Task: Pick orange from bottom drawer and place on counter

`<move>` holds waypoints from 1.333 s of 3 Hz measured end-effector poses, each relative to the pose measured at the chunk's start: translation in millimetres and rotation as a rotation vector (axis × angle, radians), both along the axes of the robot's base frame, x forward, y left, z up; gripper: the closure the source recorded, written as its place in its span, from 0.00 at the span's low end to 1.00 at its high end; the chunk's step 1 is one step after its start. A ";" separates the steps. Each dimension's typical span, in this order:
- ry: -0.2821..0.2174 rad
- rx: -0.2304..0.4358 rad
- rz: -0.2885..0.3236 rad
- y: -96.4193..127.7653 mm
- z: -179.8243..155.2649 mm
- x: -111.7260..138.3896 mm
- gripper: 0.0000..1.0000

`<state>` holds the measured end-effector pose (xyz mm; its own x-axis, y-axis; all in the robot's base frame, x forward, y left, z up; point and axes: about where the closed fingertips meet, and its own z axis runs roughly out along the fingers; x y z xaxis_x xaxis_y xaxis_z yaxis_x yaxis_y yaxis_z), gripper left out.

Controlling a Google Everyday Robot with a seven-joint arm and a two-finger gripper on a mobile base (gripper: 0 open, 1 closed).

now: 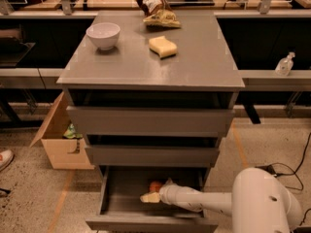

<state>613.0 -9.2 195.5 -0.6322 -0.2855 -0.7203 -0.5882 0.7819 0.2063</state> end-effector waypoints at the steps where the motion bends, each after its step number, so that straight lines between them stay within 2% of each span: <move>1: 0.019 0.003 0.008 8.1 -21.6 8.1 0.00; 2: 0.040 -0.002 0.016 12.8 -38.4 11.9 0.00; 3: 0.059 0.001 0.025 17.5 -50.1 11.2 0.18; 4: 0.074 0.008 0.032 21.0 -56.3 7.4 0.41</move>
Offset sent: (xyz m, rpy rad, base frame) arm 0.0181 0.0147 -0.0578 -0.0103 0.0645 0.0210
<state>620.3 11.7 139.2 -0.6744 -0.3011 -0.6742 -0.5960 0.7610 0.2563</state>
